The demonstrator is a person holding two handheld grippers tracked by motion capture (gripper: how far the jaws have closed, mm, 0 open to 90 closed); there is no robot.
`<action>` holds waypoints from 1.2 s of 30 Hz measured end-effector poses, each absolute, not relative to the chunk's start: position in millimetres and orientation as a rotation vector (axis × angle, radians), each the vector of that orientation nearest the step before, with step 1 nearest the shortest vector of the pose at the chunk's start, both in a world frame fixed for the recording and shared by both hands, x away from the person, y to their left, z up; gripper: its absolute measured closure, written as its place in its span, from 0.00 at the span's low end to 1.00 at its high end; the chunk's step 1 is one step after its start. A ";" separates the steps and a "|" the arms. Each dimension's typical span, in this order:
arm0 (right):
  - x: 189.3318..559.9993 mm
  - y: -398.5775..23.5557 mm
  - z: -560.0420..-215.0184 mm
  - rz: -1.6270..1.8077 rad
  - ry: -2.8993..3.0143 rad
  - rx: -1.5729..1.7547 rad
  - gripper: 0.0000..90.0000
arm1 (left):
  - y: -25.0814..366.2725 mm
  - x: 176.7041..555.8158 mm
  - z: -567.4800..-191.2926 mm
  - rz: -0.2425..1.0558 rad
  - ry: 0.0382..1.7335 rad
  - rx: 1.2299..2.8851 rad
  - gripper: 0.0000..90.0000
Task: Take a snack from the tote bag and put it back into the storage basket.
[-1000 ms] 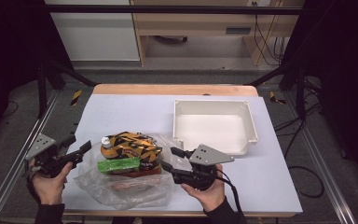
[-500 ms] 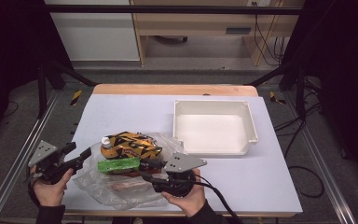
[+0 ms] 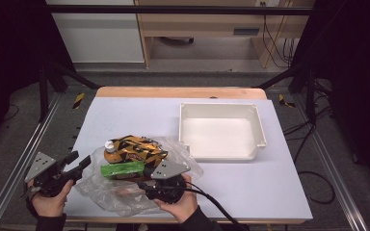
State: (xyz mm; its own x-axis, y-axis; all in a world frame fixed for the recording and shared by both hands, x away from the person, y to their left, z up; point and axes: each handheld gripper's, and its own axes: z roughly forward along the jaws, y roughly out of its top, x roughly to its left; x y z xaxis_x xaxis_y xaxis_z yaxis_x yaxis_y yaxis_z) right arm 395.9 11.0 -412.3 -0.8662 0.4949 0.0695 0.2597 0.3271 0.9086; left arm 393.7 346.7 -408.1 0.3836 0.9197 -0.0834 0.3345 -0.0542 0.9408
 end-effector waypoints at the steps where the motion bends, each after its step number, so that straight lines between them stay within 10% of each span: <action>1: 396.7 11.3 -412.9 1.553 2.369 0.692 0.64 | 346.9 392.3 -407.2 0.703 1.133 1.606 0.53; 11: 406.4 17.4 -422.2 1.560 2.355 0.751 0.65 | 327.5 372.5 -395.1 0.670 1.026 1.631 0.57; 26: 409.1 17.7 -418.8 1.570 2.341 0.736 0.97 | 305.4 357.1 -398.9 0.666 0.965 1.743 0.49; 36: 412.2 22.3 -419.9 1.583 2.359 0.723 0.75 | 299.9 364.1 -407.8 0.609 0.953 1.806 0.73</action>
State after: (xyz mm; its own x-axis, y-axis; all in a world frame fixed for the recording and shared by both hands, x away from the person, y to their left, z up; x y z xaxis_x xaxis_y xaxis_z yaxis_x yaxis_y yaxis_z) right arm 412.2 22.3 -419.9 -0.8578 0.5050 0.0961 0.2803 0.3027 0.9109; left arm 364.1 299.9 -407.8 0.5686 0.8225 -0.0081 0.3388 -0.2252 0.9135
